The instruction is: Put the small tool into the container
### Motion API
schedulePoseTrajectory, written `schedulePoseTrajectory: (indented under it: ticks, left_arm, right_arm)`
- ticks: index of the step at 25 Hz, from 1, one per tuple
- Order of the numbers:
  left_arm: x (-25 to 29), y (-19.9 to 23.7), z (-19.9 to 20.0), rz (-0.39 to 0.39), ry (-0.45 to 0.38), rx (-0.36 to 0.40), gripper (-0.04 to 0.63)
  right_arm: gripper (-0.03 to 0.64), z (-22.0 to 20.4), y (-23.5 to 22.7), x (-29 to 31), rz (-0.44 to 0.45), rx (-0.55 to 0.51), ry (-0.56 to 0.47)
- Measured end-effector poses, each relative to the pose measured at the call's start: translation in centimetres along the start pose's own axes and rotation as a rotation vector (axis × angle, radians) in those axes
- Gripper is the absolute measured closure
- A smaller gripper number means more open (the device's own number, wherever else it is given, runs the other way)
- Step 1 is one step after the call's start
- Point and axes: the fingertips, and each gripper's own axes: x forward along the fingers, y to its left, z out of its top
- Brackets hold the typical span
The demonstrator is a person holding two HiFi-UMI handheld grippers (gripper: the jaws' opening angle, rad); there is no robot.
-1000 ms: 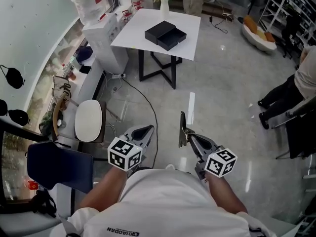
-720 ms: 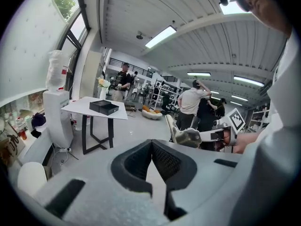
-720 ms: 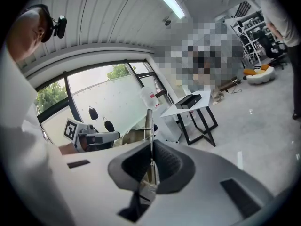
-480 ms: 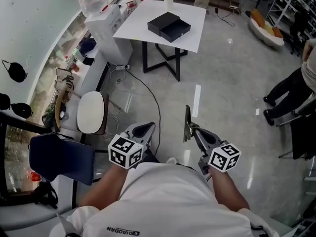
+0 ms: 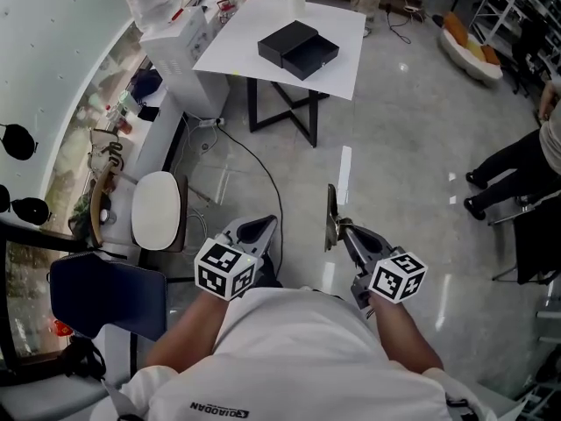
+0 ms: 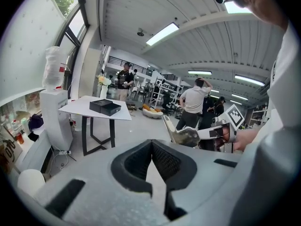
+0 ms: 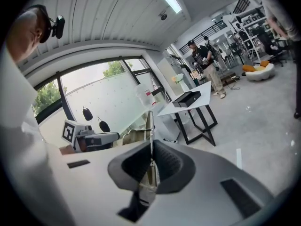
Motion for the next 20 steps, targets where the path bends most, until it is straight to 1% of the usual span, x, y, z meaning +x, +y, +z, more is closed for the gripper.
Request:
schedulePoseTrajectory:
  ticks: [3,5,10,13,15,20]
  left_arm:
    - [1.4,3.1,1.8,-0.011,-0.009,-0.011,0.586]
    - [2.3,5.4,3.3,-0.019,-0.012,-0.005,0.587]
    - [4.3,11.1,7.7,-0.035,-0.027,0.060,0.586]
    - [5.5,14.6,10.1,-0.053,-0.039,0.080,0.586]
    - [6.1,16.8,11.1,-0.063,-0.039,0.094,0.586]
    - [7.2,22.2,12.0,-0.092,-0.010,0.109,0.586]
  right_arm:
    - [0.600,1.9,-0.6,3.0,-0.015,0.000,0.003]
    - [0.600,3.6,-0.9,5.2,-0.025,0.000,0.003]
    - [0.600,8.4,-1.0,10.5,-0.046,-0.008,-0.034]
    - [0.600,10.4,-1.2,13.6,-0.065,-0.011,-0.042]
    - [0.600,11.3,-1.3,15.9,-0.076,-0.013,-0.037]
    - [0.600,13.4,-1.4,21.6,-0.101,0.002,-0.047]
